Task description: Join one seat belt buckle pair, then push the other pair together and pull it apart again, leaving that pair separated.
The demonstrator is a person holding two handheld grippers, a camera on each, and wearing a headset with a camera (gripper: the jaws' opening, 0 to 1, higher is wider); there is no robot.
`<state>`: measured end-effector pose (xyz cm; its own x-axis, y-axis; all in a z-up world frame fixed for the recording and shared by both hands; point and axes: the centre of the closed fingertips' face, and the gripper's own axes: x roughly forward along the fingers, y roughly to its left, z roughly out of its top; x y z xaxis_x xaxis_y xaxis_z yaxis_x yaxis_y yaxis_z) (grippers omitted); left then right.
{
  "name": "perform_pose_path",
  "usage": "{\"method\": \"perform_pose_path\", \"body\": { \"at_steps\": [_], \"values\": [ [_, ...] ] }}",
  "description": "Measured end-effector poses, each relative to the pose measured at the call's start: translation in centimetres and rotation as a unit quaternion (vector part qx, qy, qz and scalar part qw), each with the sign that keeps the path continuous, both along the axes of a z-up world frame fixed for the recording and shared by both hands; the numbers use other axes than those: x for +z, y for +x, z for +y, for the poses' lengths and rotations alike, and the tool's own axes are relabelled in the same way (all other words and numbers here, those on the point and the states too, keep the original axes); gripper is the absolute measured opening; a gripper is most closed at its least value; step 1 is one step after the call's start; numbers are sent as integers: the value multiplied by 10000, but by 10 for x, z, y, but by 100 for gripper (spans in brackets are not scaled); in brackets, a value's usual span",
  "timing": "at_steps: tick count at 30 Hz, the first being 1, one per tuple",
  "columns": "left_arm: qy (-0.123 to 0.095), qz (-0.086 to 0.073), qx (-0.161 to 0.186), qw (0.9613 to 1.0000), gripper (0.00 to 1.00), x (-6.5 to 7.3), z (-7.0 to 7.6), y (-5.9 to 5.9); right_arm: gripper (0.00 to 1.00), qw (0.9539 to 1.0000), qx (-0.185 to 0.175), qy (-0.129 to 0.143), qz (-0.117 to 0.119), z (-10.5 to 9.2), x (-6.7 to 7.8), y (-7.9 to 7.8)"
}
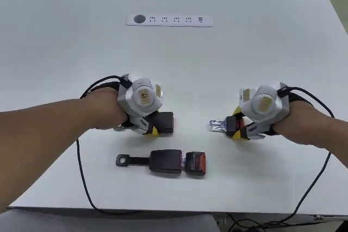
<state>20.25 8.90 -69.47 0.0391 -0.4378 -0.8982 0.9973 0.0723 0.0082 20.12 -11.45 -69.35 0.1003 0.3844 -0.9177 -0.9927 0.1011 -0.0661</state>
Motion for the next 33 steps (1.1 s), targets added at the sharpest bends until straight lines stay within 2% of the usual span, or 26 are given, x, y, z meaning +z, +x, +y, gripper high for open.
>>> {"method": "perform_pose_path", "body": {
  "at_steps": [4, 7, 11, 13, 14, 15, 17, 18, 19, 21, 22, 23, 24, 25, 26, 27, 28, 29, 30, 33],
  "values": [
    [45, -41, -16, 10000, 34, 0, 0, -1, 33, 9998, -138, -120, 30, -23, 0, -2],
    [135, -78, -66, 9999, 34, -1, 1, 2, 33, 9996, -166, -222, 43, -31, 0, -2],
    [222, -31, 101, 9997, 34, 0, 2, 3, 46, 9987, -386, -263, -194, -33, 2, 7],
    [200, -72, 200, 9996, 37, 0, 2, 5, 52, 9983, -422, -284, -276, -33, 4, 8],
    [209, -170, 306, 9992, 40, 1, 4, 10, 54, 9980, -494, -275, -298, -32, 5, 6],
    [233, -175, 278, 9992, 43, 1, 6, 8, 54, 9976, -582, -204, -306, -33, 6, 8],
    [282, -190, 344, 9988, 43, 5, 11, 3, 55, 9943, -1038, 68, -225, -32, 10, 6],
    [208, -208, 597, 9978, 44, 10, 14, 3, 56, 9919, -1230, 238, -227, -32, 14, 6],
    [128, -247, 689, 9972, 47, 15, 14, 3, 58, 9875, -1488, 436, -282, -31, 22, 8],
    [-246, -394, 1002, 9939, 49, 34, 13, 1, 61, 9791, -1903, 659, -272, -32, 36, 0],
    [-363, -411, 1115, 9922, 51, 38, 14, -1, 62, 9777, -1940, 755, -292, -30, 41, -3],
    [-487, -437, 1241, 9901, 54, 42, 15, -3, 63, 9765, -1964, 823, -333, -27, 38, -7],
    [-582, -352, 1433, 9873, 57, 50, 18, -12, 64, 9738, -2039, 925, -384, -24, 42, -10],
    [-551, -272, 1576, 9856, 58, 50, 22, -18, 64, 9723, -2085, 990, -377, -21, 47, -16],
    [-455, -301, 1735, 9833, 60, 49, 30, -22, 66, 9659, -2258, 1222, -343, -15, 52, -22],
    [-476, -325, 1652, 9846, 63, 50, 31, -26, 69, 9614, -2340, 1404, -359, -10, 54, -26],
    [-500, -351, 1669, 9841, 65, 56, 31, -36, 74, 9556, -2457, 1574, -416, -5, 58, -30],
    [-522, -360, 1708, 9833, 66, 58, 34, -39, 80, 9570, -2418, 1541, -432, -6, 55, -34],
    [-591, -369, 1837, 9805, 67, 60, 37, -43, 84, 9582, -2394, 1503, -450, -6, 55, -39],
    [-821, -422, 2107, 9732, 75, 66, 44, -49, 92, 9570, -2398, 1556, -485, -1, 54, -55]
  ]
}}
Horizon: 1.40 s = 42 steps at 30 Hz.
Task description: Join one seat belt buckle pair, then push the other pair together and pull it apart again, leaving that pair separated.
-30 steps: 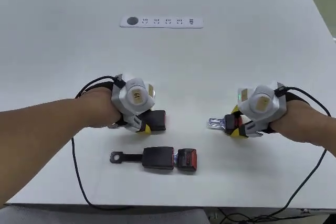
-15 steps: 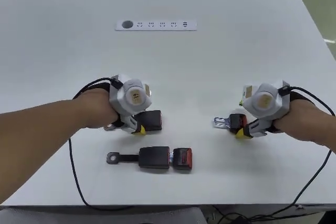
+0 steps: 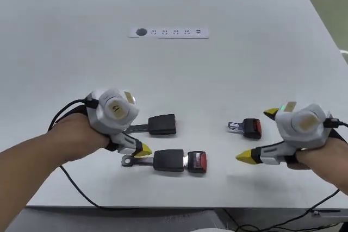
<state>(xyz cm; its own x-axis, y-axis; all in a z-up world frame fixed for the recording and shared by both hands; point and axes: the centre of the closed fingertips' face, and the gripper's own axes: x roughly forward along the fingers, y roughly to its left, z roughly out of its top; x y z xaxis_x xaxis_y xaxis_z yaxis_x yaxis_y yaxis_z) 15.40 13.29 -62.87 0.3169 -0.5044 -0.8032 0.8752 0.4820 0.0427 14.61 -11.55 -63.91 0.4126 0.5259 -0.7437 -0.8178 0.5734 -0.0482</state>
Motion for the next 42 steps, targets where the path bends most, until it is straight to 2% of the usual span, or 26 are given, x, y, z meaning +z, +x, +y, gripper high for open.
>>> {"method": "perform_pose_path", "body": {
  "at_steps": [2, 3, 4, 7, 11, 13, 17, 22, 26, 32, 42],
  "values": [
    [-125, -12, 169, 9998, 80, 6, 5, -9, 97, 9999, -12, 104, -17, 5, 4, -11],
    [-64, 35, 212, 9997, 82, 5, 10, -17, 99, 9999, -13, 142, -33, 5, 5, -16],
    [-17, 7, 195, 9998, 84, 4, 14, -23, 100, 9999, -37, 160, -43, 3, 2, -16],
    [39, -37, 192, 9998, 90, 4, 25, -31, 100, 9997, -174, 155, 96, -6, -2, -24],
    [-113, 9, 588, 9982, 97, 5, 42, -47, 100, 9995, -253, 113, 117, -13, 4, -34],
    [-88, 91, 748, 9971, 99, 1, 52, -56, 100, 9994, -312, 138, 61, -18, 6, -35],
    [-173, 112, 1036, 9944, 100, 0, 65, -66, 100, 9987, -455, 192, 148, -21, 7, -43],
    [-293, 125, 1282, 9912, 100, 0, 73, -73, 100, 9982, -550, 217, 113, -21, 14, -46],
    [-381, 99, 1382, 9896, 100, 3, 74, -73, 100, 9979, -604, 215, 70, -19, 20, -47],
    [-429, 79, 1518, 9874, 100, 4, 78, -74, 100, 9974, -685, 218, 33, -20, 20, -43],
    [-593, 29, 1779, 9823, 100, 9, 80, -70, 100, 9969, -742, 238, 86, -18, 23, -46]
  ]
}}
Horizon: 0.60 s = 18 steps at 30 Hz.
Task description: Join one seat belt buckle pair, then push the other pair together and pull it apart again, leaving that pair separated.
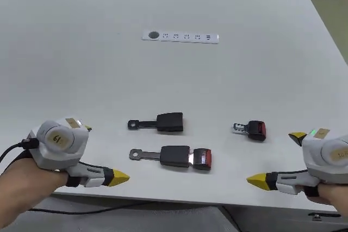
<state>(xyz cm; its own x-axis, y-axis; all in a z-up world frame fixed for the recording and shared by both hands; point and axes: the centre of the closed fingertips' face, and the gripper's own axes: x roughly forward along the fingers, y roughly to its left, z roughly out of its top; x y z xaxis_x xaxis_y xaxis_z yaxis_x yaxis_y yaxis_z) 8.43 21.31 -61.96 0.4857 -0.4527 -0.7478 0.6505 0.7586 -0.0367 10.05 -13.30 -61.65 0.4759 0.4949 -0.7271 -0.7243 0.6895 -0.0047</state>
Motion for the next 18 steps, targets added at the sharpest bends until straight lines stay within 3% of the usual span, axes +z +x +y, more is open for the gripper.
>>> {"method": "perform_pose_path", "body": {
  "at_steps": [9, 16, 18],
  "values": [
    [-69, -47, 17, 10000, 100, 1, 0, -1, 100, 9999, -85, 52, 40, 2, -1, -1],
    [-158, -273, -122, 9994, 100, 5, -3, 3, 100, 9999, -113, 92, 36, 6, 1, 0],
    [-162, -213, -92, 9996, 100, 4, -4, 2, 100, 9999, -113, 99, 44, 7, 2, 1]
  ]
}}
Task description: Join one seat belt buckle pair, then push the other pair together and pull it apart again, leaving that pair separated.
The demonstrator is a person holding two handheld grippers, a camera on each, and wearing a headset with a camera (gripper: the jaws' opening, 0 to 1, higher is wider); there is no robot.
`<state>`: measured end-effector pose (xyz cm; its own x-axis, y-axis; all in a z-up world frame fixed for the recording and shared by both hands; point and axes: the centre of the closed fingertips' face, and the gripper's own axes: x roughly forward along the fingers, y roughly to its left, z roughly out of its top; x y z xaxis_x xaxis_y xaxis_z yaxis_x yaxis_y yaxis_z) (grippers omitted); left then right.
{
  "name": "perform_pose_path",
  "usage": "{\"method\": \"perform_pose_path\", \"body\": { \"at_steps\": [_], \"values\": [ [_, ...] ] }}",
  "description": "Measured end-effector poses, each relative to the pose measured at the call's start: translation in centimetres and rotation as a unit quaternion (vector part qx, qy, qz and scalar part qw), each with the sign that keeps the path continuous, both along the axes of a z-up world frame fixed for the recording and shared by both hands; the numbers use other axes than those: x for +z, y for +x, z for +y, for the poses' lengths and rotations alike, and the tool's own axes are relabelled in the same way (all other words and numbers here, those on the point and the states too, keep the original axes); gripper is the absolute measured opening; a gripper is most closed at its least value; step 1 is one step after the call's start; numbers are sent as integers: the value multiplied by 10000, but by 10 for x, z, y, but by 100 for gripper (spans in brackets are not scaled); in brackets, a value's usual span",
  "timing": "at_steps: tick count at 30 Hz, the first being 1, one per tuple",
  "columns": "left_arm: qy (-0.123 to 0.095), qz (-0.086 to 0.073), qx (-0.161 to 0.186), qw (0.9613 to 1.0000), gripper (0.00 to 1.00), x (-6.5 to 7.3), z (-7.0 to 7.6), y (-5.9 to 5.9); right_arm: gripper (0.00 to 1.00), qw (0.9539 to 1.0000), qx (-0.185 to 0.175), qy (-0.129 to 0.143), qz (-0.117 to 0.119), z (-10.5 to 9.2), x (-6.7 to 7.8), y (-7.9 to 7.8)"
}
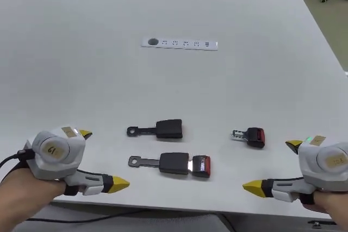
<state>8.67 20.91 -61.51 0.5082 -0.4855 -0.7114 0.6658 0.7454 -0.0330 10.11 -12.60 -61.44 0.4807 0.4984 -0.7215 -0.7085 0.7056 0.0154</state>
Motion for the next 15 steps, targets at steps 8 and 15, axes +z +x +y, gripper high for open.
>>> {"method": "perform_pose_path", "body": {
  "at_steps": [8, 15],
  "values": [
    [-29, -6, 12, 10000, 100, 0, -2, 0, 100, 9994, 183, -290, -95, -2, -5, -1],
    [-20, -21, 25, 10000, 100, -4, 3, 3, 100, 9998, 67, -182, -62, -4, -13, 2]
  ]
}}
